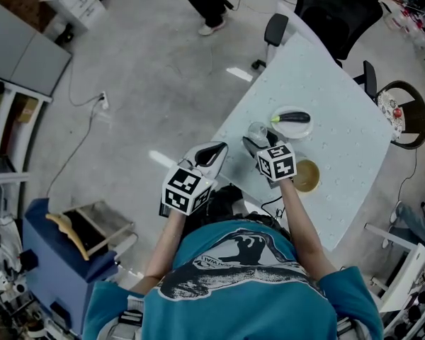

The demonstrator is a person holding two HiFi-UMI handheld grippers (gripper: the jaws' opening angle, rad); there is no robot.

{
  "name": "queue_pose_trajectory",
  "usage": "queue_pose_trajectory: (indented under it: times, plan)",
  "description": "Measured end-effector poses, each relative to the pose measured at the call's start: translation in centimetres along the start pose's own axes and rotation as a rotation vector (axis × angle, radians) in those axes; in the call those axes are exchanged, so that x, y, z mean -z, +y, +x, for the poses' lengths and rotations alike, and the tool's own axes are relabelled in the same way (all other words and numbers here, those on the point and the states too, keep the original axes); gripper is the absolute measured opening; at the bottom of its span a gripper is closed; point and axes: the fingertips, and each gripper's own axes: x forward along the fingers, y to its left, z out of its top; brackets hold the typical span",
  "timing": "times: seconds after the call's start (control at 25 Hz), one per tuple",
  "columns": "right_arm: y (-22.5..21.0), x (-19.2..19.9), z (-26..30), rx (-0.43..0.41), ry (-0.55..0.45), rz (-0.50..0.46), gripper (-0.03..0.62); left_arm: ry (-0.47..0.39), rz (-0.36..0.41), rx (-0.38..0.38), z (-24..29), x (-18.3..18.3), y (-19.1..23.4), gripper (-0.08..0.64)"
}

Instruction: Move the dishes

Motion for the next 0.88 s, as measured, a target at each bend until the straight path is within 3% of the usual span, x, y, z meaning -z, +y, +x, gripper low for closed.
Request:
queue_pose_trajectory:
  times: [0.2,0.52,0.88]
  plan:
    - [0.0,0.6,0.1,0.010,-0.010,0.052,0.281,0.015,0.006,0.014,0.1,0.3,0.0,0.014]
    - [0.1,0.6,0.3,0.027,-0.048,0.046,0.281,0.030,0.040,0.079,1.2,0.3,-1.6,0.014]
    - [0.2,1.2,-1.3,0.029,-0.021,0.103,0.290,0.026,0.057,0.163,1.9,0.1,-3.6,0.014]
